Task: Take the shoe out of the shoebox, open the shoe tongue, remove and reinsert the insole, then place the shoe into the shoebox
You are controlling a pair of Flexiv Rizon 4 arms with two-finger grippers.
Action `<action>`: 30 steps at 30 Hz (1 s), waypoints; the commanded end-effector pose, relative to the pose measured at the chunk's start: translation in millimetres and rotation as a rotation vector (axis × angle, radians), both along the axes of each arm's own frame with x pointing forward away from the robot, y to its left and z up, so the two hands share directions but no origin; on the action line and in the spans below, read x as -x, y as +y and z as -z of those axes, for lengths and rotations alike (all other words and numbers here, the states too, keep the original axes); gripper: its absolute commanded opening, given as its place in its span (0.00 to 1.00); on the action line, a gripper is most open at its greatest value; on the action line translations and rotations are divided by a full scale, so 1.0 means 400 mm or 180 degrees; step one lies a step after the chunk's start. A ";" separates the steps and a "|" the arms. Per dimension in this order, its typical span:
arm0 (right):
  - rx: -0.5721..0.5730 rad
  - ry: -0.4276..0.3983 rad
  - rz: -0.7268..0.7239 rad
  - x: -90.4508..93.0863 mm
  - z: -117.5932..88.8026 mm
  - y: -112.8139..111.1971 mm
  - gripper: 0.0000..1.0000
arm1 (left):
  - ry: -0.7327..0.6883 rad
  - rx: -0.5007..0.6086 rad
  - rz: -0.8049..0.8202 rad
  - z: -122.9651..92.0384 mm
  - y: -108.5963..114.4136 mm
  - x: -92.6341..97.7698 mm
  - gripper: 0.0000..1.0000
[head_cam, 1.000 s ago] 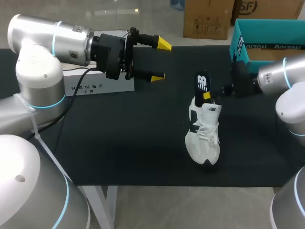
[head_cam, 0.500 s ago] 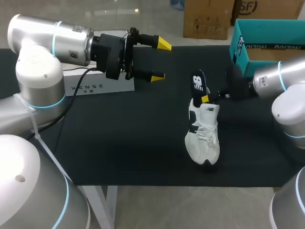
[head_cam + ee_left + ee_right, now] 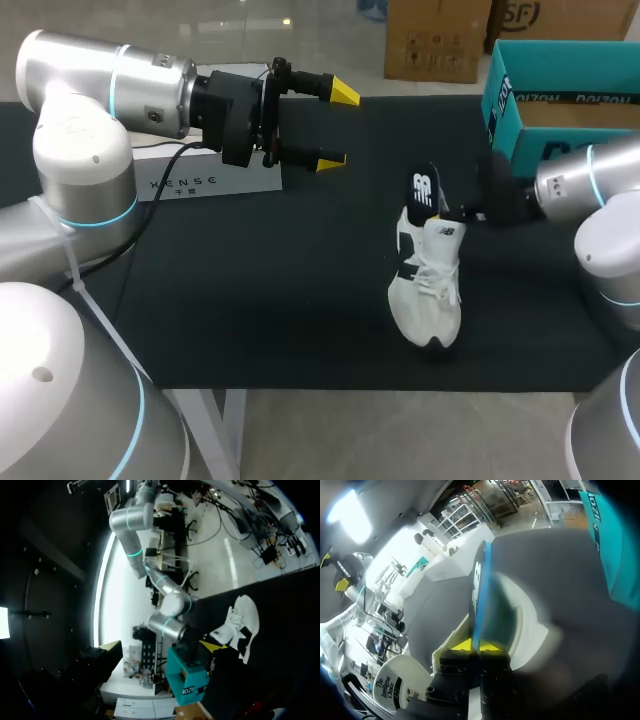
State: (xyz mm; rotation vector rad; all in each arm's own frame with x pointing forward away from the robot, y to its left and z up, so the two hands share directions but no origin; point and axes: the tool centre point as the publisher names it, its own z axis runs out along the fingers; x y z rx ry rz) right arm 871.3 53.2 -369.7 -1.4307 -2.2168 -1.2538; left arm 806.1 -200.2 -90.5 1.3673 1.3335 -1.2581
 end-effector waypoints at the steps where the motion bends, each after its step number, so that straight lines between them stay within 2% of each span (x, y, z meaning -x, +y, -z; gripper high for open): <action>1: -0.0015 0.0010 0.0043 0.041 0.014 -0.006 0.00 | -0.0002 -0.0013 0.0004 -0.002 0.001 0.000 1.00; 6: -0.0042 0.0049 0.0095 0.064 0.024 -0.015 0.00 | -0.0002 -0.0013 0.0004 -0.002 0.001 0.000 1.00; 11: -0.0048 0.0023 0.0132 0.054 0.016 -0.015 0.00 | -0.0002 -0.0013 0.0004 -0.002 0.001 0.000 1.00; 13: -0.0042 -0.0006 0.0147 0.044 0.006 -0.018 0.76 | -0.0002 -0.0013 0.0004 -0.002 0.001 0.000 1.00; 14: -0.0034 -0.0030 0.0157 0.039 -0.002 -0.019 1.00 | -0.0002 -0.0013 0.0004 -0.002 0.001 0.000 1.00; 22: 0.0005 -0.0302 0.0247 -0.005 -0.091 -0.041 1.00 | -0.0002 -0.0013 0.0004 -0.002 0.001 0.000 1.00; 26: -0.0012 -0.0365 0.0259 -0.006 -0.123 -0.052 1.00 | -0.0002 -0.0013 0.0004 -0.002 0.001 0.000 1.00; 28: -0.0087 -0.0359 0.0190 -0.003 -0.131 -0.051 1.00 | -0.0002 -0.0013 0.0004 -0.002 0.001 0.000 1.00; 30: -0.0047 -0.0241 0.0175 0.000 -0.135 -0.045 1.00 | -0.0002 -0.0013 0.0004 -0.002 0.001 0.000 1.00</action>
